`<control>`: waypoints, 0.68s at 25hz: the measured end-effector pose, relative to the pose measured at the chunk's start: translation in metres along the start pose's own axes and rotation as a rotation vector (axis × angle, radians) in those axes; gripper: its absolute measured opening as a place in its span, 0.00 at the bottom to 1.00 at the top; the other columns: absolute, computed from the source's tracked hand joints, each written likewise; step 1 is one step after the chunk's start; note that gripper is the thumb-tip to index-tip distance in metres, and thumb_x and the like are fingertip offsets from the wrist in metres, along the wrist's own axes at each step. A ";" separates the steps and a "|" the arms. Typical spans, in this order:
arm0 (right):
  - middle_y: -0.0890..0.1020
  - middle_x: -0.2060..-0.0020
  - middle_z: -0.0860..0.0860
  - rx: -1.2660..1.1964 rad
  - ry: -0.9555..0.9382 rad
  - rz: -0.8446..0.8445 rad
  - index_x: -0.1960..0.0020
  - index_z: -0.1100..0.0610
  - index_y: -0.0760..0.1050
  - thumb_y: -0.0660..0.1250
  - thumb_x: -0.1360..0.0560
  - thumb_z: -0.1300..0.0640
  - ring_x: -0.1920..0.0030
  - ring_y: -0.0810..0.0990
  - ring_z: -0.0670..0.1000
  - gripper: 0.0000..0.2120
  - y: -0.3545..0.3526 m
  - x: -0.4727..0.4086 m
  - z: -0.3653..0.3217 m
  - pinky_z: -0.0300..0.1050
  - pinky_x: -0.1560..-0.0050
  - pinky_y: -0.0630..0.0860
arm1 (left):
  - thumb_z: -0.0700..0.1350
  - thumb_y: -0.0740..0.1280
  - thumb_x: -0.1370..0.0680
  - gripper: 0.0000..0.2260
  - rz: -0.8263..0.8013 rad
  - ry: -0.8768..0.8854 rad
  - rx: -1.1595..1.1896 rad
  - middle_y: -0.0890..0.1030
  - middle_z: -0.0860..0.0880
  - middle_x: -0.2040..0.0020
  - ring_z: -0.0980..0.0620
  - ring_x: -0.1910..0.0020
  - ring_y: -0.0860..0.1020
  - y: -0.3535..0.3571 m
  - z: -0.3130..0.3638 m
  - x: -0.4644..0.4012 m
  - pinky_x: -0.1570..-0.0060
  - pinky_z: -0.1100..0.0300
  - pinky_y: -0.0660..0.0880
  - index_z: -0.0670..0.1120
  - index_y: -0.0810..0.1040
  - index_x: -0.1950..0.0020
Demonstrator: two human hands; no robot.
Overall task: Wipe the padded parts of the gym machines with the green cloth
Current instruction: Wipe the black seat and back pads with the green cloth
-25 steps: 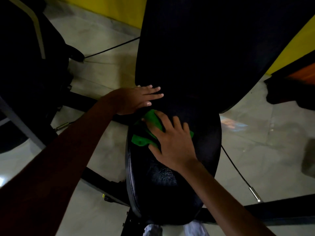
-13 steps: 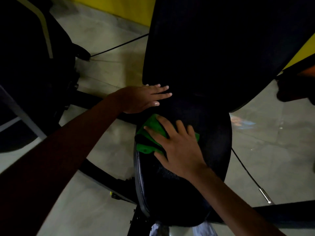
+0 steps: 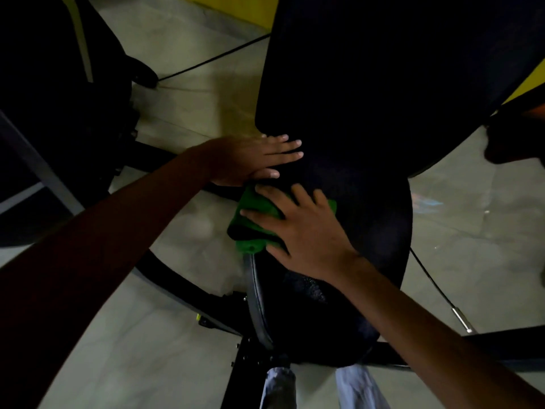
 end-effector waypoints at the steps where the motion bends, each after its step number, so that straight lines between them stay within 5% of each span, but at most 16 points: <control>1: 0.71 0.32 0.52 -0.008 -0.007 -0.003 0.34 0.43 0.72 0.61 0.33 0.42 0.45 0.66 0.58 0.27 0.001 0.006 -0.005 0.54 0.51 0.70 | 0.58 0.43 0.18 0.27 -0.003 -0.017 0.018 0.54 0.46 0.22 0.47 0.23 0.52 0.000 0.001 0.000 0.28 0.49 0.56 0.47 0.52 0.22; 6: 0.70 0.31 0.50 -0.052 -0.164 -0.048 0.32 0.41 0.70 0.67 0.35 0.40 0.45 0.66 0.56 0.32 -0.006 0.048 -0.025 0.53 0.49 0.66 | 0.57 0.43 0.21 0.29 0.017 -0.084 0.104 0.53 0.46 0.22 0.46 0.23 0.51 -0.006 0.013 0.000 0.28 0.53 0.52 0.46 0.54 0.23; 12: 0.72 0.33 0.51 -0.042 -0.063 -0.056 0.35 0.43 0.73 0.52 0.32 0.41 0.46 0.67 0.56 0.28 -0.001 0.005 -0.009 0.53 0.52 0.70 | 0.48 0.52 0.16 0.24 -0.093 -0.136 0.155 0.48 0.49 0.21 0.49 0.23 0.46 -0.007 0.011 -0.005 0.25 0.52 0.49 0.48 0.49 0.22; 17: 0.72 0.33 0.51 -0.086 -0.151 -0.046 0.34 0.42 0.72 0.69 0.36 0.40 0.45 0.67 0.56 0.30 -0.006 0.047 -0.032 0.55 0.50 0.71 | 0.49 0.49 0.20 0.25 0.054 -0.135 0.207 0.54 0.42 0.22 0.43 0.23 0.50 -0.002 0.020 -0.001 0.28 0.59 0.45 0.42 0.56 0.23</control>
Point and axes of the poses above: each hand's wrist, its own x-axis away from the middle knuckle, its own y-axis out of the palm, z = x × y, the point moved 4 cm from there along -x, towards the middle knuckle
